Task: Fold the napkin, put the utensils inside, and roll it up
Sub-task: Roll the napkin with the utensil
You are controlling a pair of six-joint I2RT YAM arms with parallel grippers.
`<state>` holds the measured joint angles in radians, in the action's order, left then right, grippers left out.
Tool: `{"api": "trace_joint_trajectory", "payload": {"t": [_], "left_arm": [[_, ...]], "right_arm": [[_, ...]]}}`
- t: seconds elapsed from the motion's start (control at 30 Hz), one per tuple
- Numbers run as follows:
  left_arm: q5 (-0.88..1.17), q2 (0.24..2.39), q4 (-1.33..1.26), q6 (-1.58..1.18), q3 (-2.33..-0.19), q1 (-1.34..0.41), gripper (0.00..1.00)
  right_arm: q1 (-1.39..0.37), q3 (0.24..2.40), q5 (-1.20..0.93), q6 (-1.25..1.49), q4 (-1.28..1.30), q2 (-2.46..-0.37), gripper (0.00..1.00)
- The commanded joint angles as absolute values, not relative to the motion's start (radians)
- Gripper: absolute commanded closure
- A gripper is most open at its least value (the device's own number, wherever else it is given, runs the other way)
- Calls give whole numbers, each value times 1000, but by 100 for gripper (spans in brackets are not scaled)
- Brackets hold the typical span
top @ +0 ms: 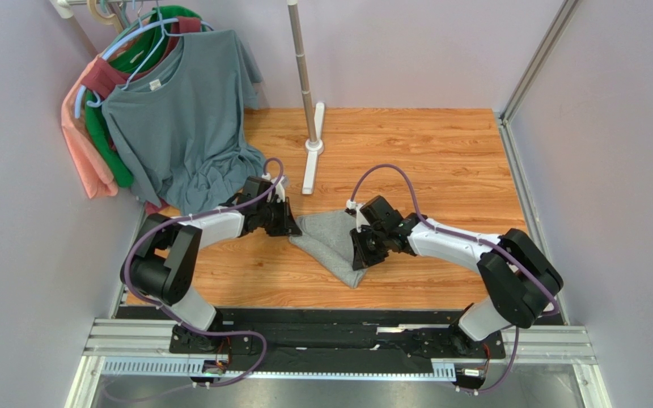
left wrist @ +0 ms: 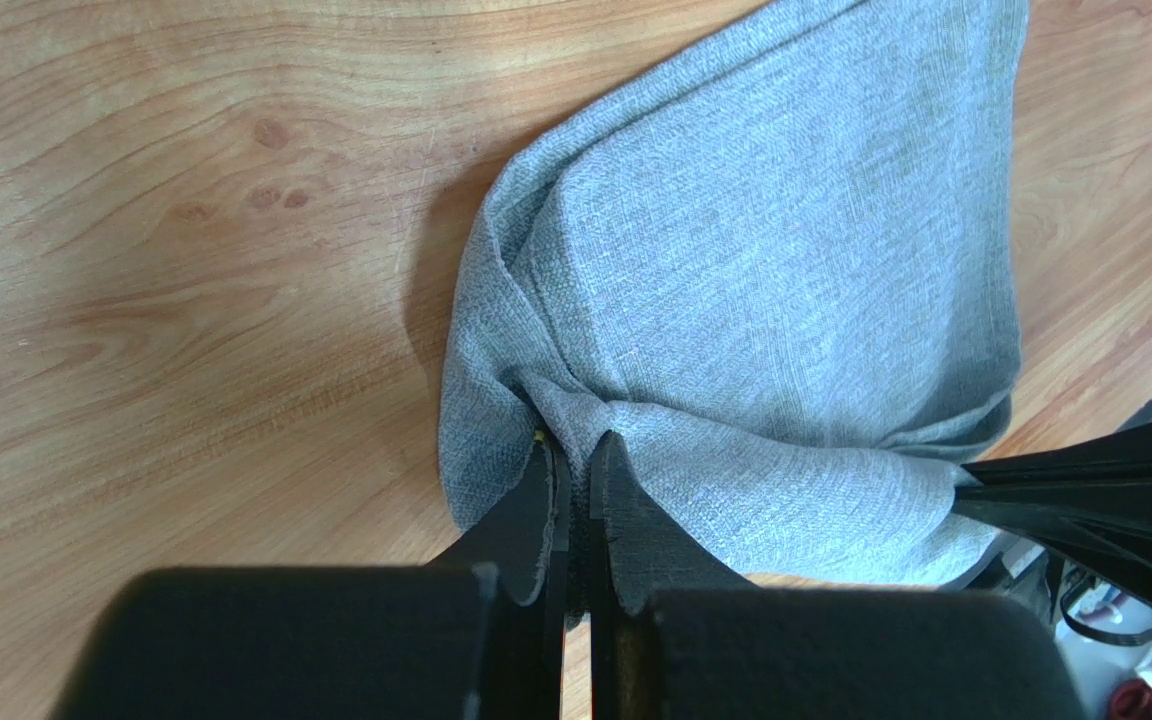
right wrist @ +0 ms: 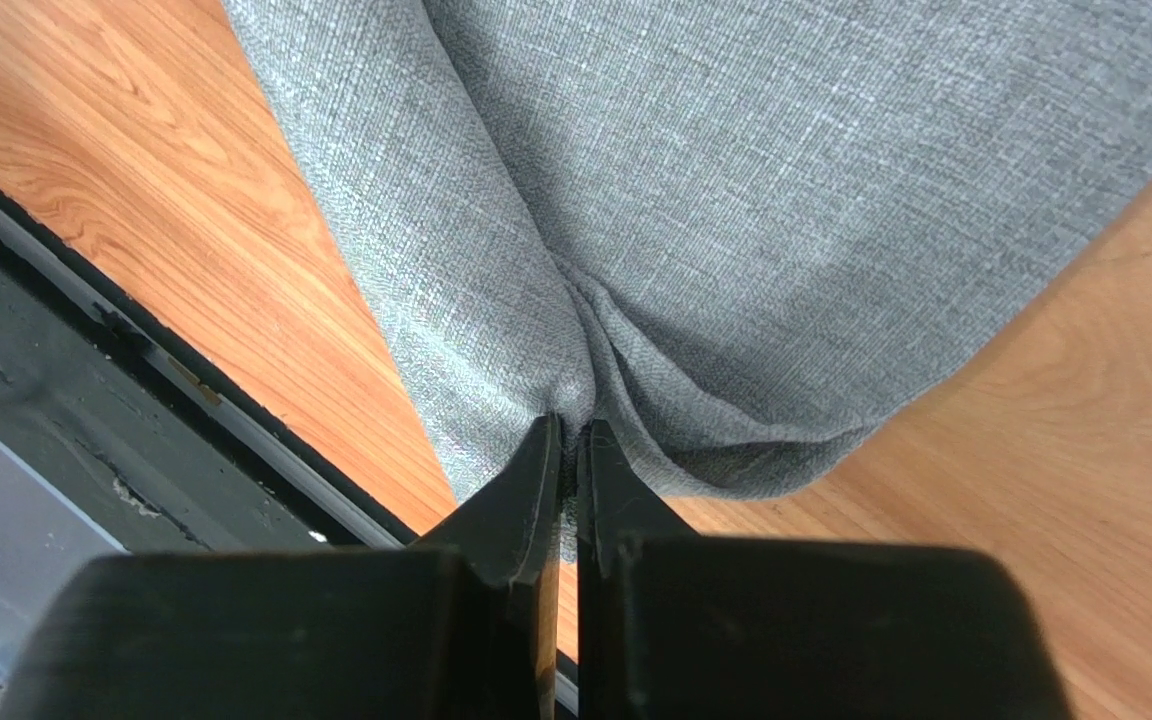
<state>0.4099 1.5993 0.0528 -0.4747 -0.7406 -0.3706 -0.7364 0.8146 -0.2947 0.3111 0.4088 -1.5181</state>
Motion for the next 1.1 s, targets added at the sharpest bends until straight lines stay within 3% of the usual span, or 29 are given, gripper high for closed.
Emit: {"api": "trace_joint_trajectory", "payload": {"t": [0.0,0.17,0.2,0.27,0.3,0.37,0.4,0.43,0.87,1.07], "left_arm": [[331,1638,153,-439,-724,-370,100],[348,1638,123,-459,-712,-370,100],[354,1634,118,-463,-713,-370,96],[342,1620,123,-479,-721,-370,79],[319,1596,129,-482,-726,-370,60],[293,1563,149,-488,-739,-370,45],[264,1533,155,-489,-744,-368,31],[250,1517,170,-489,-749,-368,27],[204,1373,6,-571,-580,-368,25],[156,1379,20,-601,-603,-368,21]], "right_arm": [[-765,764,-302,357,411,-1548,100],[-776,730,-273,393,397,-1606,100],[-776,730,-262,400,397,-1617,100],[-776,727,-238,402,402,-1635,100],[-776,729,-229,402,403,-1646,100],[-776,730,-222,403,403,-1654,100],[-776,732,-222,403,405,-1663,100],[-775,732,-219,403,403,-1667,100],[-776,747,-218,403,408,-1706,100],[-776,735,-224,380,405,-1674,100]]}}
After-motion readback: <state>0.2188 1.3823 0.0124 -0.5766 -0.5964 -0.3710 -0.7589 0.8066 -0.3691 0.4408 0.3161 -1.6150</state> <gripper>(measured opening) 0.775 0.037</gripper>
